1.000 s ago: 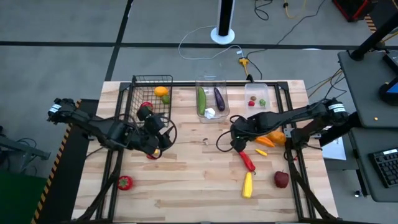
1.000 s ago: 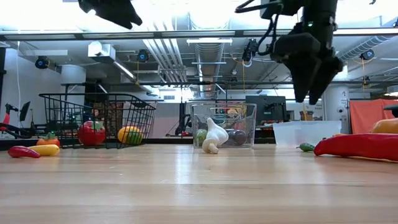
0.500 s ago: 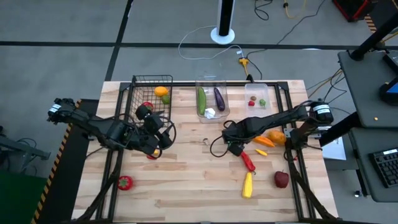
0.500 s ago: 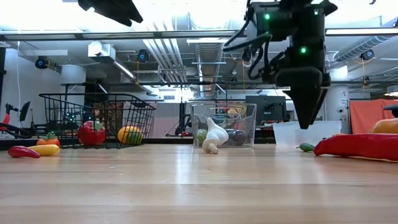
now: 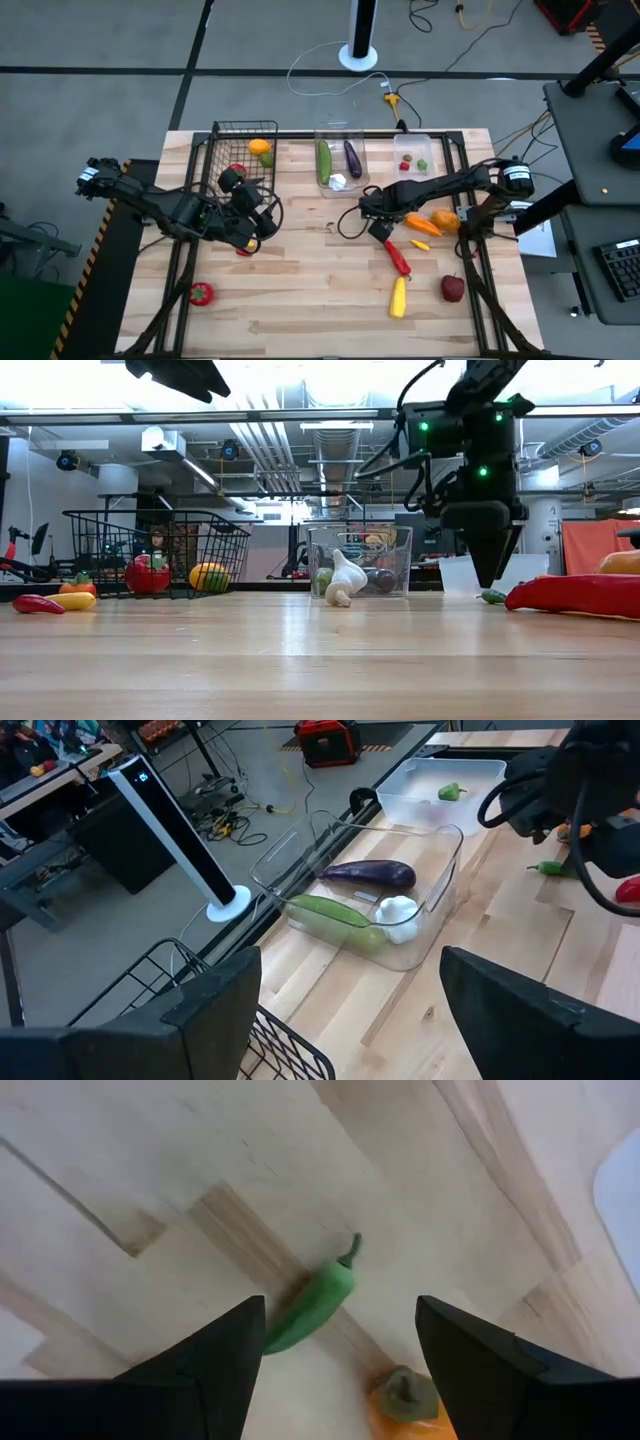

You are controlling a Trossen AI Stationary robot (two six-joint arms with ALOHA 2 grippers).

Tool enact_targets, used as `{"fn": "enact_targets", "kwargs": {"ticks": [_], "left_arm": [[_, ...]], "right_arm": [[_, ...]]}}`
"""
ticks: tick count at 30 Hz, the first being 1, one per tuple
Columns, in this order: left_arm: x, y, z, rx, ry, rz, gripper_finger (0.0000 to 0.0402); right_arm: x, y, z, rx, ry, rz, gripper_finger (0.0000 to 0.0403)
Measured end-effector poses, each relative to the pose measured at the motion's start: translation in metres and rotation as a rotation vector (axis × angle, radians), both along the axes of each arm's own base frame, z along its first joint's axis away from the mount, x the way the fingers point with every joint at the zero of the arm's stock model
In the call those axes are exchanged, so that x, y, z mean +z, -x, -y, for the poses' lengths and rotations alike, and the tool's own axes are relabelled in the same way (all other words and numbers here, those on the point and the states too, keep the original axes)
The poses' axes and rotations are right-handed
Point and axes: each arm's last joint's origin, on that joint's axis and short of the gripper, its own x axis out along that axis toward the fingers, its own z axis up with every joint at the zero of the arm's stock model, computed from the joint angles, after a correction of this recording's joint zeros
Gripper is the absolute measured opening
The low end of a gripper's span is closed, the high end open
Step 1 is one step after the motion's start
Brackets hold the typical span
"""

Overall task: Sort produce into baskets
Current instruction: Put the green chili pepper into the right transparent bin

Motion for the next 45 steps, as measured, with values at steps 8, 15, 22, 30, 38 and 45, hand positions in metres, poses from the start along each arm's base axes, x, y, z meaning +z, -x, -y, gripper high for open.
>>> {"fn": "enact_targets", "kwargs": {"ticks": [8,15,22,30,38,45], "left_arm": [[-0.001,0.0,0.0,0.013,-0.004,0.009,0.0288],[-0.002,0.0,0.0,0.018,-0.002,0.011,0.0288],[-0.002,0.0,0.0,0.018,-0.003,0.011,0.0288],[-0.002,0.0,-0.001,0.02,-0.004,0.011,0.0288],[-0.002,0.0,-0.001,0.02,-0.004,0.011,0.0288],[-0.002,0.0,-0.001,0.02,-0.004,0.012,0.0288]], "right_arm": [[-0.01,0.003,0.001,-0.017,-0.002,0.024,0.024],[-0.017,0.006,0.001,-0.032,-0.009,0.036,0.0211],[-0.022,0.007,0.0,-0.044,-0.018,0.061,0.0181],[-0.024,0.006,0.0,-0.047,-0.031,0.083,0.0116],[-0.024,0.004,0.0,-0.039,-0.033,0.101,0.005],[-0.008,-0.008,0.001,-0.019,-0.017,0.172,0.0047]]}}
